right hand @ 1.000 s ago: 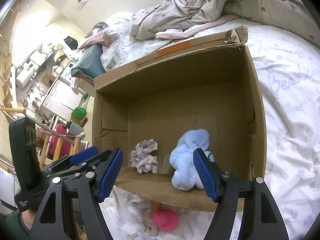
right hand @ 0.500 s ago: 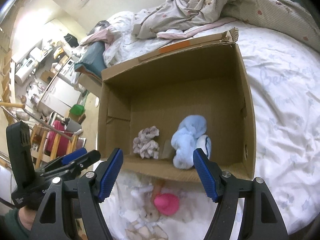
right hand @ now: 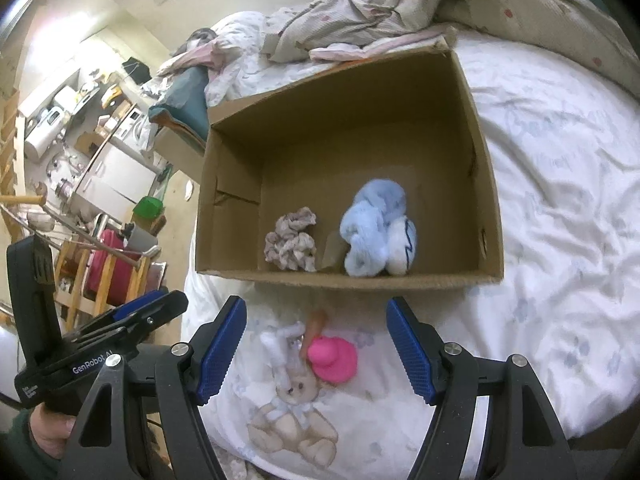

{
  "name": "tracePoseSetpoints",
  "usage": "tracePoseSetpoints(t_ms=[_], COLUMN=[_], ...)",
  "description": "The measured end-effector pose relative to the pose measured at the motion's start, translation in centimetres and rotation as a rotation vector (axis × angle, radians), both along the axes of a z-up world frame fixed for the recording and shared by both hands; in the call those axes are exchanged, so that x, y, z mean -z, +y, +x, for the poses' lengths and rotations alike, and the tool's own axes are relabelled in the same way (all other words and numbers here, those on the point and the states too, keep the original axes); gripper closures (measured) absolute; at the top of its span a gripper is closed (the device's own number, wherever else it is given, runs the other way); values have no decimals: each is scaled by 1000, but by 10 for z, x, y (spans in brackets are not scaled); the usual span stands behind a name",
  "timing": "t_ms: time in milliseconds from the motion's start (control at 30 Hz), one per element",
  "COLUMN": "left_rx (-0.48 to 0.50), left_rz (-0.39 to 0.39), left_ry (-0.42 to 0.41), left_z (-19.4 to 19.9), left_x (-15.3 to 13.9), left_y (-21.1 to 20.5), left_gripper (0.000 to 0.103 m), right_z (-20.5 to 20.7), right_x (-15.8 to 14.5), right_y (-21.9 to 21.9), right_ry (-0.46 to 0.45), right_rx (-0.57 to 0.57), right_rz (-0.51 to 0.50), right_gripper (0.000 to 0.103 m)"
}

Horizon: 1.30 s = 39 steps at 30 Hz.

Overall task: Organize soft objects
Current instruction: 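Withdraw both grippers from the box toward the pink duck and bunny, then grasp the white bunny plush with the left gripper while the right gripper grasps the pink duck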

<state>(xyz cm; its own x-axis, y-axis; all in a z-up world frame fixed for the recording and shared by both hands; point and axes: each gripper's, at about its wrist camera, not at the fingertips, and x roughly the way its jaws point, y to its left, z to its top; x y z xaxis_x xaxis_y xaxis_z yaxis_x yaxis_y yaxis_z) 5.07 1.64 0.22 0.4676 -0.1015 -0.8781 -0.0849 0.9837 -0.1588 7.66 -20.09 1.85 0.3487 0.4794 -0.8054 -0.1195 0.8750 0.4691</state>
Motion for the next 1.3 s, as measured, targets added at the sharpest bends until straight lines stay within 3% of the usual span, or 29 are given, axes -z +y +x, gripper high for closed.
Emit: tracePoseSetpoints(t_ms=[467,767,1067,1167,1300], left_rx=[-18,-95,-135,-109,-46], left_rz=[13,18,15,15,-51], left_ry=[54,103,140,198,248], left_z=[-14,-6,-5,-2,2], left_x=[14,30,43,58,77], left_y=[-5,12,22,16,0], left_gripper=[39,39,39,39,39], right_z=[-24,-20,-18,-14,-11], right_x=[13,34,38,43,49], right_y=[3,3,-1,-2,-4], right_ry=[68,142,156,173,198], right_rx=[20,23,38,39,44], right_rz=[-22,-83,-83,-91,-98], right_gripper=[27,27,27,27,27])
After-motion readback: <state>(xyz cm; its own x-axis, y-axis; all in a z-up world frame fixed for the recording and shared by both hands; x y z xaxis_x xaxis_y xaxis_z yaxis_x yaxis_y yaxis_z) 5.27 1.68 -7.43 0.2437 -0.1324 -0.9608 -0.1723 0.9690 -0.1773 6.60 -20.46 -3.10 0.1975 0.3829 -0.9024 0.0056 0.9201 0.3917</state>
